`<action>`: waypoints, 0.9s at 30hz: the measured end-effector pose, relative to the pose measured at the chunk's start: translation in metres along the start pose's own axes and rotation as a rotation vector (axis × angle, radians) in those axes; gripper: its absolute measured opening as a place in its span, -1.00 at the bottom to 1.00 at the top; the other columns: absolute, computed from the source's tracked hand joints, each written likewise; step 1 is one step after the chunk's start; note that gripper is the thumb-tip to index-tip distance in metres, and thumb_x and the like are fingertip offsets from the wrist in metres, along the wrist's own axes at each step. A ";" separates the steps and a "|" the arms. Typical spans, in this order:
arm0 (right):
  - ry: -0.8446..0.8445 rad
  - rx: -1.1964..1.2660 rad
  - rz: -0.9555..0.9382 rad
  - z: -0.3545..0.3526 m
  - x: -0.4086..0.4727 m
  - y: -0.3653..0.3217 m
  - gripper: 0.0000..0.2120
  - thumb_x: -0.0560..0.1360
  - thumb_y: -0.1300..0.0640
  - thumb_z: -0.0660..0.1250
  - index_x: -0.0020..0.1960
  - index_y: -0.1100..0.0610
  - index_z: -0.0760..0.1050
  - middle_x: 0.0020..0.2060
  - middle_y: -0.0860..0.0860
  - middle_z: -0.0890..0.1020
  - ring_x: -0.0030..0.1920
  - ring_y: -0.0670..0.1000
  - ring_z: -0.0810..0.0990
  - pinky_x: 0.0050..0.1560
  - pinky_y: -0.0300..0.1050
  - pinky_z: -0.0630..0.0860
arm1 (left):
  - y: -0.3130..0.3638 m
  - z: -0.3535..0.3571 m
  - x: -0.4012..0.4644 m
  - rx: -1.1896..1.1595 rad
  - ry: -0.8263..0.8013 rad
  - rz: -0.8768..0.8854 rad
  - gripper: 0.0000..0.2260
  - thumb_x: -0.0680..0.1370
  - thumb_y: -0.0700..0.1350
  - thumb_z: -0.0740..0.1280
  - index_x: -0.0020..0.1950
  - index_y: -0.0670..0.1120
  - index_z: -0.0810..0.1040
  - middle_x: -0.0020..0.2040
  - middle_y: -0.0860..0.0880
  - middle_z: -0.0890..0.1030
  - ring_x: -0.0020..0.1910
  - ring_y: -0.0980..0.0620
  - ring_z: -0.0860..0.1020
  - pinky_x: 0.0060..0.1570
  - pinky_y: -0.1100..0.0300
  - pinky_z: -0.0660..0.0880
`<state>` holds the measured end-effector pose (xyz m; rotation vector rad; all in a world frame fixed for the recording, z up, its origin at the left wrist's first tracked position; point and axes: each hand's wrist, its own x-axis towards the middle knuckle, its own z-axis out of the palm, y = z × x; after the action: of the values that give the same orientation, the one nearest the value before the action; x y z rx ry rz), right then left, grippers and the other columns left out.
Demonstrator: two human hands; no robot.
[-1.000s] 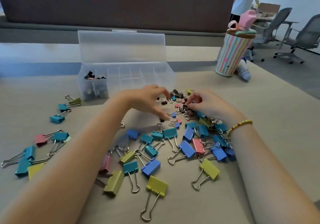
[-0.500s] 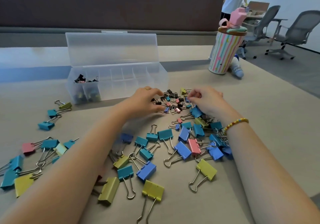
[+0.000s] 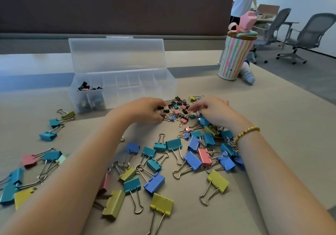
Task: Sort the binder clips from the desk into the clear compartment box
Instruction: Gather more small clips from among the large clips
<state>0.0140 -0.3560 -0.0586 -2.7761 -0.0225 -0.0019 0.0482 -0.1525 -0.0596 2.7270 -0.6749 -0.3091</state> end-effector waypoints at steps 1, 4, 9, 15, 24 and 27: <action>0.040 0.037 0.014 -0.002 -0.001 0.000 -0.53 0.57 0.33 0.03 0.17 -0.13 0.54 0.10 -0.15 0.58 0.20 -0.07 0.40 0.03 -0.13 0.12 | 0.000 -0.001 0.000 -0.021 0.003 0.002 -0.57 0.55 -0.08 0.30 0.41 -0.03 0.33 0.35 -0.03 0.44 0.29 0.00 0.41 0.28 0.15 0.31; 0.142 0.088 0.086 -0.006 -0.002 -0.002 -0.51 0.57 0.37 -0.01 0.20 -0.06 0.52 0.05 -0.11 0.54 0.01 -0.12 0.29 0.19 -0.09 0.22 | 0.001 -0.002 0.002 -0.087 0.050 0.007 -0.65 0.57 -0.16 0.25 0.36 -0.05 0.38 0.32 -0.03 0.47 0.26 0.03 0.45 0.25 0.19 0.34; 0.066 -0.084 0.073 -0.001 0.003 -0.006 -0.49 0.54 0.41 0.03 0.23 -0.08 0.51 0.23 -0.09 0.53 0.26 0.02 0.36 0.20 -0.06 0.17 | 0.017 0.004 0.017 -0.033 0.111 0.035 -0.55 0.54 -0.32 0.22 0.41 -0.05 0.33 0.40 -0.05 0.39 0.37 -0.04 0.35 0.30 0.12 0.31; -0.020 -0.284 0.150 -0.009 0.004 -0.005 -0.57 0.56 0.32 0.11 0.21 -0.13 0.52 0.21 0.00 0.51 0.24 0.09 0.36 0.21 -0.04 0.19 | 0.043 0.009 0.044 0.216 0.073 0.188 -0.41 0.51 -0.41 0.16 0.49 -0.05 0.20 0.52 -0.02 0.18 0.48 -0.04 0.16 0.42 0.09 0.14; 0.066 -0.165 0.099 -0.004 0.009 -0.005 -0.52 0.56 0.36 0.05 0.28 -0.07 0.48 0.25 0.02 0.52 0.29 0.07 0.39 0.23 -0.06 0.22 | 0.030 0.008 0.035 0.237 0.058 0.176 -0.43 0.51 -0.40 0.14 0.46 0.01 0.29 0.51 -0.03 0.19 0.49 -0.04 0.15 0.42 0.07 0.13; -0.015 -0.027 0.062 -0.001 0.010 -0.017 -0.55 0.55 0.37 0.08 0.34 0.03 0.44 0.28 0.08 0.50 0.26 0.10 0.44 0.25 -0.01 0.41 | 0.016 0.003 0.022 0.096 0.112 0.076 -0.47 0.54 -0.34 0.17 0.48 -0.03 0.22 0.48 -0.04 0.27 0.44 -0.03 0.24 0.40 0.13 0.17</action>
<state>0.0242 -0.3400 -0.0511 -2.8025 0.0596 0.0349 0.0595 -0.1773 -0.0596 2.7755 -0.7787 -0.1074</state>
